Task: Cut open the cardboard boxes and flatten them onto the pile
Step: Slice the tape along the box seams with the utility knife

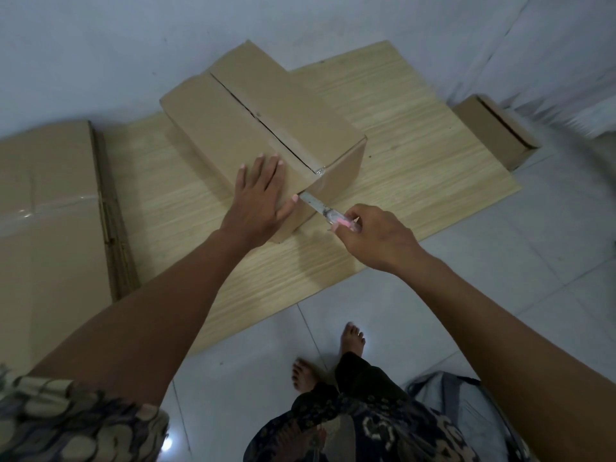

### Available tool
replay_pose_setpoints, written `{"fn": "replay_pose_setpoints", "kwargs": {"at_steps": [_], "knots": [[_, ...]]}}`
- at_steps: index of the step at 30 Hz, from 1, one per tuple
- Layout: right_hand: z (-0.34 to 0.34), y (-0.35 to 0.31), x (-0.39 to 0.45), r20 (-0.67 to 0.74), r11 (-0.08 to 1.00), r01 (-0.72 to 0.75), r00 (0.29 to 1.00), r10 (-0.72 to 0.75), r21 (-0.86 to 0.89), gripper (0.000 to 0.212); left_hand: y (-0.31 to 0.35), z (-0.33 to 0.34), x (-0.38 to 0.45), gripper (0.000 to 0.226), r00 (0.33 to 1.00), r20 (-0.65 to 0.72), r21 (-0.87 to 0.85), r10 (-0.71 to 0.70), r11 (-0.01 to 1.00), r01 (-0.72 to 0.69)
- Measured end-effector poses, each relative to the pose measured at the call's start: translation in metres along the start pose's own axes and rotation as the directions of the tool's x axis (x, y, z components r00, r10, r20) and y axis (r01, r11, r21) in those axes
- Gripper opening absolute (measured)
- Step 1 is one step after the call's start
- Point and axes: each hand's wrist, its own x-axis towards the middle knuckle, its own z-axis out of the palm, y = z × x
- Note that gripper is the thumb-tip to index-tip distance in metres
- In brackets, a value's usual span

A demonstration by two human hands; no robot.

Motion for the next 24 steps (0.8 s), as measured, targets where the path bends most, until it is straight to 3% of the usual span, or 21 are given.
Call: {"fn": "replay_pose_setpoints", "kwargs": {"at_steps": [3,7,12,16,19,24], "knots": [[-0.003,-0.008,0.012,0.02,0.998,-0.051,0.999,0.05,0.043,0.032,0.0,0.0,-0.001,0.08,1.0,0.004,0.007,0.002,1.0,-0.003],[0.002,-0.021,0.026,0.218,0.898,-0.263,0.956,0.195,0.352,0.038,0.0,0.0,0.0,0.08,1.0,0.004,0.015,0.008,1.0,-0.008],[-0.009,-0.016,0.026,0.342,0.822,-0.332,0.922,0.181,0.462,0.03,-0.001,0.001,-0.001,0.078,1.0,0.0,0.04,0.016,0.999,-0.016],[-0.004,-0.022,0.029,0.417,0.691,-0.415,0.891,0.178,0.591,0.018,0.0,0.004,0.001,0.077,1.0,-0.011,0.048,0.013,0.999,-0.013],[-0.005,-0.029,0.042,0.361,0.683,-0.393,0.911,0.199,0.616,0.027,0.001,0.004,0.003,0.076,1.0,-0.009,0.056,0.01,0.998,-0.009],[-0.016,-0.019,0.047,0.387,0.752,-0.404,0.897,0.214,0.521,0.028,-0.004,0.007,-0.002,0.075,0.999,-0.038,0.047,0.021,0.999,-0.019]]}}
